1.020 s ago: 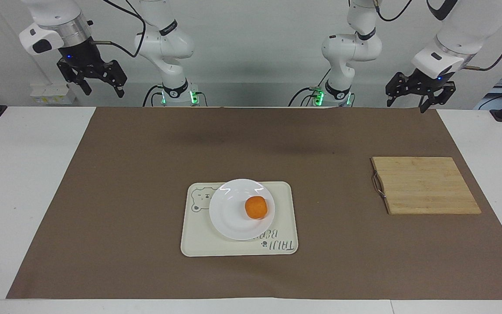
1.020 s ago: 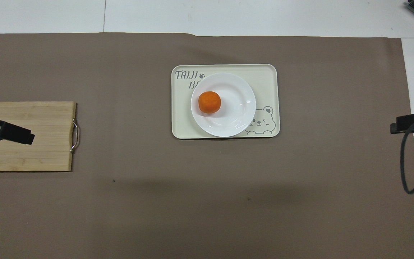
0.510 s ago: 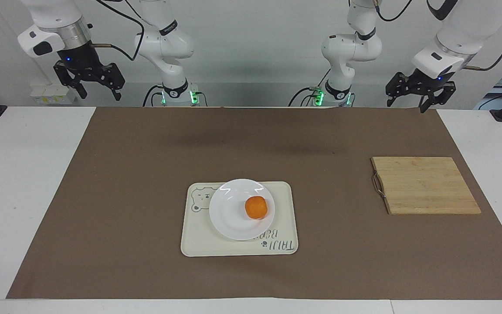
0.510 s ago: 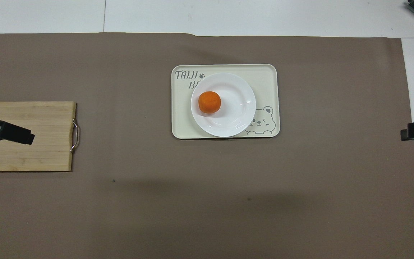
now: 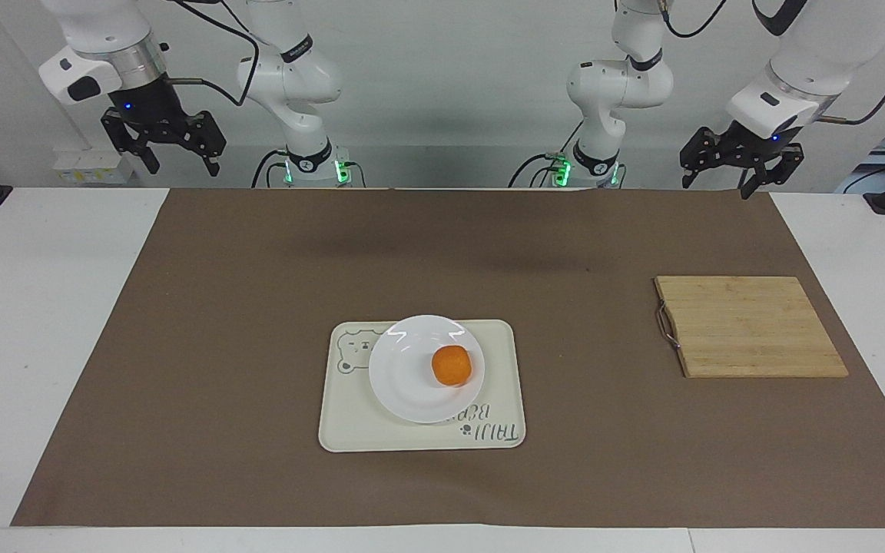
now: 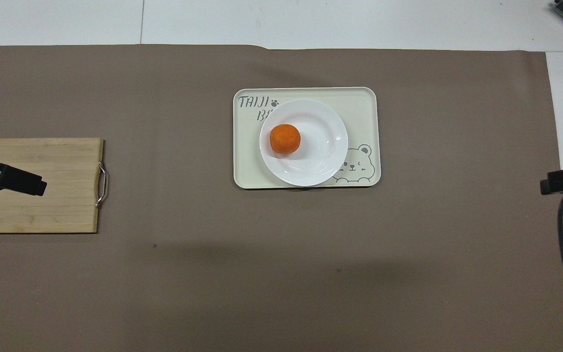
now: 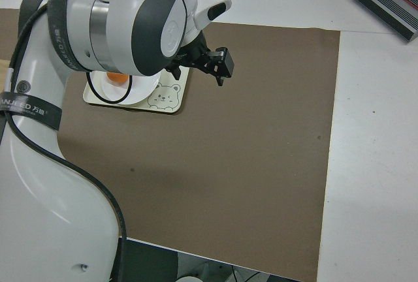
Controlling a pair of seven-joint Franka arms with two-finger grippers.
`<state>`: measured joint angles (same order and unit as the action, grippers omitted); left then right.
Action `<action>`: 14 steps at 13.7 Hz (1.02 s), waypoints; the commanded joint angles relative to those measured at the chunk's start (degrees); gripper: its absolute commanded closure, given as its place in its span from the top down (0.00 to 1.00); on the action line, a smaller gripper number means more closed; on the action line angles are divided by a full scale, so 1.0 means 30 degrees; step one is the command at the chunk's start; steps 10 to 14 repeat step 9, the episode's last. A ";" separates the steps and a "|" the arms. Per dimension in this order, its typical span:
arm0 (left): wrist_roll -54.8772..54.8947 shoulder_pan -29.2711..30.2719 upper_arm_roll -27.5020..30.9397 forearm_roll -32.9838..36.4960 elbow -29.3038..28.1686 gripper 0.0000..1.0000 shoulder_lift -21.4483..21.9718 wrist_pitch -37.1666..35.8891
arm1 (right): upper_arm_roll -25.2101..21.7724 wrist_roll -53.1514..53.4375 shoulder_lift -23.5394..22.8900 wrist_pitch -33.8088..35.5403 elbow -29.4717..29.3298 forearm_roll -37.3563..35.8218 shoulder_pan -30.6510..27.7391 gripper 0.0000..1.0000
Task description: Place orange and plate with both arms
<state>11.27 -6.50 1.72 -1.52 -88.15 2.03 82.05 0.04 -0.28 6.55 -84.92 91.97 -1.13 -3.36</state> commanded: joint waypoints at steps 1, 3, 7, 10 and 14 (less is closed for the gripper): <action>-0.0183 -0.0001 0.0071 -0.0109 0.0059 1.00 0.0028 0.0395 | 0.0075 -0.0406 0.0395 0.0036 0.0192 0.0174 -0.0141 1.00; -0.0212 -0.0001 0.0071 -0.0109 0.0059 1.00 0.0028 0.0395 | 0.0104 -0.0436 0.0541 0.0035 0.0454 0.0202 -0.0112 1.00; -0.0446 -0.0001 0.0071 -0.0080 0.0030 1.00 0.0028 0.0424 | 0.0133 -0.0377 0.0483 -0.0082 0.0455 0.0202 -0.0111 1.00; -0.0446 -0.0001 0.0071 0.0153 0.0029 1.00 0.0028 0.0424 | 0.0104 -0.0436 0.0425 -0.0111 0.0455 0.0027 -0.0111 1.00; -0.0446 -0.0001 0.0071 0.0153 0.0029 1.00 0.0028 0.0424 | 0.0104 -0.0436 0.0425 -0.0111 0.0455 0.0027 -0.0111 1.00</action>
